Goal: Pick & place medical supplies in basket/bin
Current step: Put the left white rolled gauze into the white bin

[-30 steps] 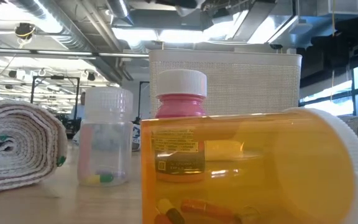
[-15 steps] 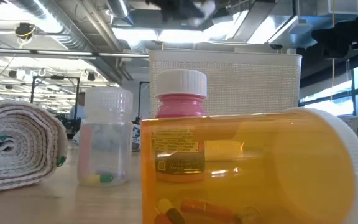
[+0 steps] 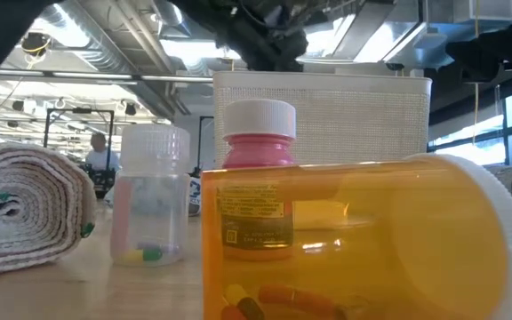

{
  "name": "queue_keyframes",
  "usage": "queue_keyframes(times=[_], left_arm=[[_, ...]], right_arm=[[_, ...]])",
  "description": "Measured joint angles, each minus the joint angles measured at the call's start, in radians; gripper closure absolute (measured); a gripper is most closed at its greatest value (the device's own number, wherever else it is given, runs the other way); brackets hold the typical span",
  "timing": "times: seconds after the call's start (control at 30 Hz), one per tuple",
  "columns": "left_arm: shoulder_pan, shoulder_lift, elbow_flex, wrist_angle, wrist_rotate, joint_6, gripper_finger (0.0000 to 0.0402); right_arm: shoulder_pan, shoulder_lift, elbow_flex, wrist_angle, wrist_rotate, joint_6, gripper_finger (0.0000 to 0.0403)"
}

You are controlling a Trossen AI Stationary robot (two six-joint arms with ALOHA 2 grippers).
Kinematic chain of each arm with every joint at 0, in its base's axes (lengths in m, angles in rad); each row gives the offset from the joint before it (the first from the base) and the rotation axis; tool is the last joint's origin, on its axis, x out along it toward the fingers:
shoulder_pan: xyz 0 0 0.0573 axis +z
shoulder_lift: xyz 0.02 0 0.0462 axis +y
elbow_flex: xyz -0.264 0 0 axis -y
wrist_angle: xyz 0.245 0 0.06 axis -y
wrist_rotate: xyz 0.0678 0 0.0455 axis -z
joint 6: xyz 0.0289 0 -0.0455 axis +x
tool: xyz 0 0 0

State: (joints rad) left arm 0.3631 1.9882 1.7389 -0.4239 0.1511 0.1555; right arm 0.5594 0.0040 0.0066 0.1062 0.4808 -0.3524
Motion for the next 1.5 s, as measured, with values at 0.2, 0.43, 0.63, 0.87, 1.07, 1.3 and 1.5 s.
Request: queue_keyframes(times=[0.2,0.43,0.63,0.87,1.07,1.3,1.5], left_arm=[[0.009,0.098,0.109,-0.015,0.060,-0.040,0.0343],[0.039,0.137,0.160,-0.005,0.094,-0.100,0.0343],[0.064,0.135,0.163,0.070,0.033,-0.186,0.0343],[0.067,0.150,0.164,0.097,-0.004,-0.191,0.0343],[0.067,0.218,0.164,0.105,-0.011,-0.176,0.0343],[0.071,0.274,0.164,0.119,-0.003,-0.160,0.0343],[0.072,0.330,0.164,0.136,-0.004,-0.160,0.0342]], right_arm=[[0.000,0.000,0.000,0.001,0.000,0.003,0.0160],[0.000,0.000,0.000,0.001,0.000,0.007,0.0160],[0.000,0.000,0.000,0.001,0.000,0.007,0.0160],[0.000,0.000,0.000,0.001,0.000,0.007,0.0160],[0.000,0.000,0.000,0.001,0.000,0.007,0.0160],[0.000,0.000,0.000,0.000,0.000,0.007,0.0160],[0.000,0.000,0.000,0.001,0.000,0.007,0.0160]])
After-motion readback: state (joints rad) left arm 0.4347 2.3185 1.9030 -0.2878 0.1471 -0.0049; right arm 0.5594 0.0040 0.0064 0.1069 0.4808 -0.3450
